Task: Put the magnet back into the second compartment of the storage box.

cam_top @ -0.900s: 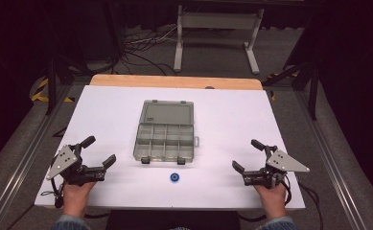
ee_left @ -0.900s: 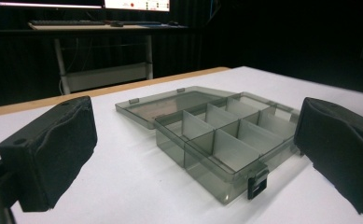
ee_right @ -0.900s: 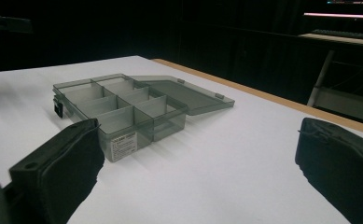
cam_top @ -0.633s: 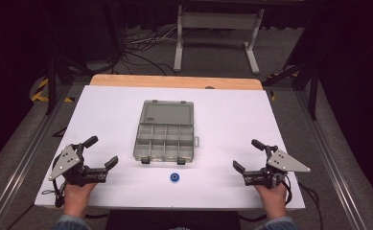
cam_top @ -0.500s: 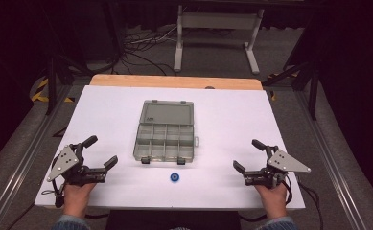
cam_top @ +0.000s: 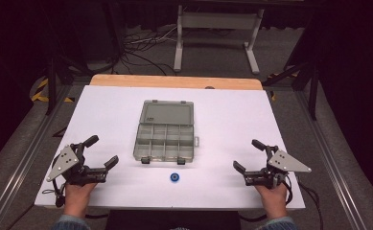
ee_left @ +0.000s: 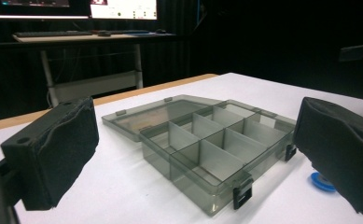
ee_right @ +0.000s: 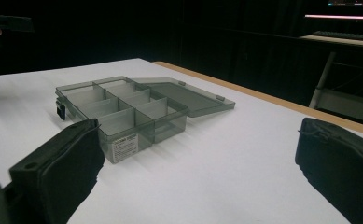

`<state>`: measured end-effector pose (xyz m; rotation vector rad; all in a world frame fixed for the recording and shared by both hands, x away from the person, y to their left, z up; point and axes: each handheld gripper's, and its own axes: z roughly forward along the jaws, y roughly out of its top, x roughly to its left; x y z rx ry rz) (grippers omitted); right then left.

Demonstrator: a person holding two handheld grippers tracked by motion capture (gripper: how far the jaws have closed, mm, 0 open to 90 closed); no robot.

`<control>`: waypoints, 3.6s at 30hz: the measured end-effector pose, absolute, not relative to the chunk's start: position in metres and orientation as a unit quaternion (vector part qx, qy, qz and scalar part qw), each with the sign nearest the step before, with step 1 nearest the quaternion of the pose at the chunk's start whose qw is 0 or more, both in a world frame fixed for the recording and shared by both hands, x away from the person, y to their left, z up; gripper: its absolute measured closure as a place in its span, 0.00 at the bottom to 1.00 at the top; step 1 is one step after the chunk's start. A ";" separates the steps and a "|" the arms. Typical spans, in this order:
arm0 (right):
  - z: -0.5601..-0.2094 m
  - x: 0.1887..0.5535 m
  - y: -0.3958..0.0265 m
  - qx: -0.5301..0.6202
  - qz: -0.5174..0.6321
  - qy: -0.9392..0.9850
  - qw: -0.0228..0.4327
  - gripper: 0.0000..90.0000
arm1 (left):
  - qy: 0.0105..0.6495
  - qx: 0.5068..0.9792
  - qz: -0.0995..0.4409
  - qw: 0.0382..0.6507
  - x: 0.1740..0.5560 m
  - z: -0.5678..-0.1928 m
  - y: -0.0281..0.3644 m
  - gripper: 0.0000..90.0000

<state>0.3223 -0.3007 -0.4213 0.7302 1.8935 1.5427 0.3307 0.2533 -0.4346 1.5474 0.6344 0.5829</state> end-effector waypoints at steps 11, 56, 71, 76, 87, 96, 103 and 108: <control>-0.421 0.322 -0.299 0.273 0.579 0.712 0.287 0.01 | 0.258 0.686 0.244 0.635 0.330 -0.421 0.236 0.00; -0.421 0.323 -0.298 0.271 0.582 0.720 0.264 0.02 | 0.159 0.800 0.168 0.554 0.342 -0.393 0.148 0.09; -0.421 0.324 -0.298 0.271 0.579 0.724 0.257 0.02 | 0.163 0.897 0.118 0.393 0.351 -0.370 0.120 0.11; -0.421 0.324 -0.298 0.271 0.580 0.725 0.256 0.02 | 0.155 0.913 0.108 0.361 0.352 -0.365 0.111 0.11; -0.422 0.324 -0.298 0.273 0.580 0.725 0.253 0.02 | 0.128 0.945 0.114 0.279 0.353 -0.362 0.096 0.11; -0.422 0.324 -0.298 0.273 0.579 0.725 0.254 0.02 | 0.121 0.954 0.101 0.254 0.354 -0.364 0.089 0.12; -0.422 0.325 -0.298 0.273 0.579 0.725 0.254 0.02 | 0.123 0.952 0.077 0.268 0.357 -0.371 0.086 0.16; -0.422 0.324 -0.298 0.273 0.579 0.725 0.255 0.02 | 0.119 0.955 0.064 0.263 0.357 -0.376 0.081 0.17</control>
